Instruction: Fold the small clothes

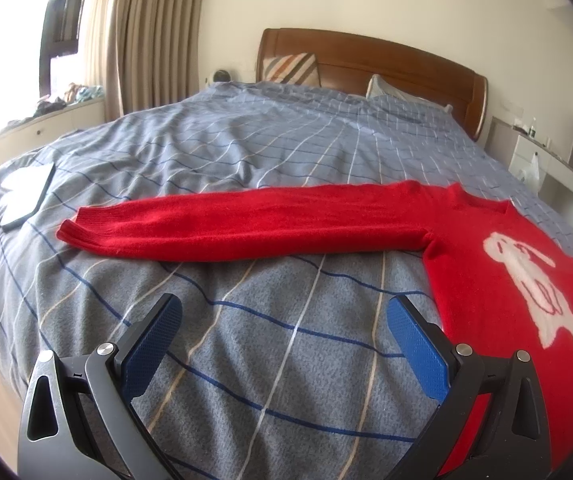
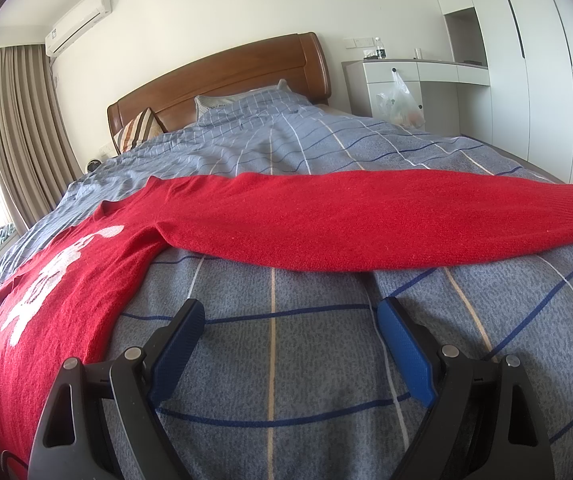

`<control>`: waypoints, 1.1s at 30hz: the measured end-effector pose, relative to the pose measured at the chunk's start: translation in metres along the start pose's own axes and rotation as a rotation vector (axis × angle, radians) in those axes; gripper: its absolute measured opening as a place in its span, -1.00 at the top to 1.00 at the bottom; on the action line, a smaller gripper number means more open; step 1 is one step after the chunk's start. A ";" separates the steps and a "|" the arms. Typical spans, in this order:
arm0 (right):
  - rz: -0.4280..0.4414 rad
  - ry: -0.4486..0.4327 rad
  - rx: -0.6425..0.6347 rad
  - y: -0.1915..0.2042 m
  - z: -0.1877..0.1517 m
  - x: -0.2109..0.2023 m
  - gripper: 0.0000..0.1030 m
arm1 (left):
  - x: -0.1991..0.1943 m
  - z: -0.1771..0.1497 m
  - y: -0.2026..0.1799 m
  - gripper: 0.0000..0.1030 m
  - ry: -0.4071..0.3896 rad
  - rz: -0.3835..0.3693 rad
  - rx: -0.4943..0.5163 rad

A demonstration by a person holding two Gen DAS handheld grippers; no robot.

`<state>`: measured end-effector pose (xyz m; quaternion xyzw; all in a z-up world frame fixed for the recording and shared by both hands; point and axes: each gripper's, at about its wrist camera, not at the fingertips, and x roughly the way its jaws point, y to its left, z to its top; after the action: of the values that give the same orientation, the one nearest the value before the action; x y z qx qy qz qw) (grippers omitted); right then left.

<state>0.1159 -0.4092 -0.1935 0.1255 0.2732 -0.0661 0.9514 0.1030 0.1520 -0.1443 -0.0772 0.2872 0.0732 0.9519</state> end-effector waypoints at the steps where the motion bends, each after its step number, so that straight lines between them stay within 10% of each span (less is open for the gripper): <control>1: 0.000 0.000 0.000 0.000 0.000 0.000 -0.70 | 0.000 0.000 0.001 -0.99 -0.001 0.002 -0.004; 33: 0.001 0.001 0.000 -0.001 0.000 0.000 -0.70 | -0.004 0.001 0.007 -0.99 -0.022 0.024 -0.036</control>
<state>0.1157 -0.4098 -0.1936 0.1256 0.2734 -0.0657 0.9514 0.0994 0.1587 -0.1422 -0.0902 0.2765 0.0906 0.9525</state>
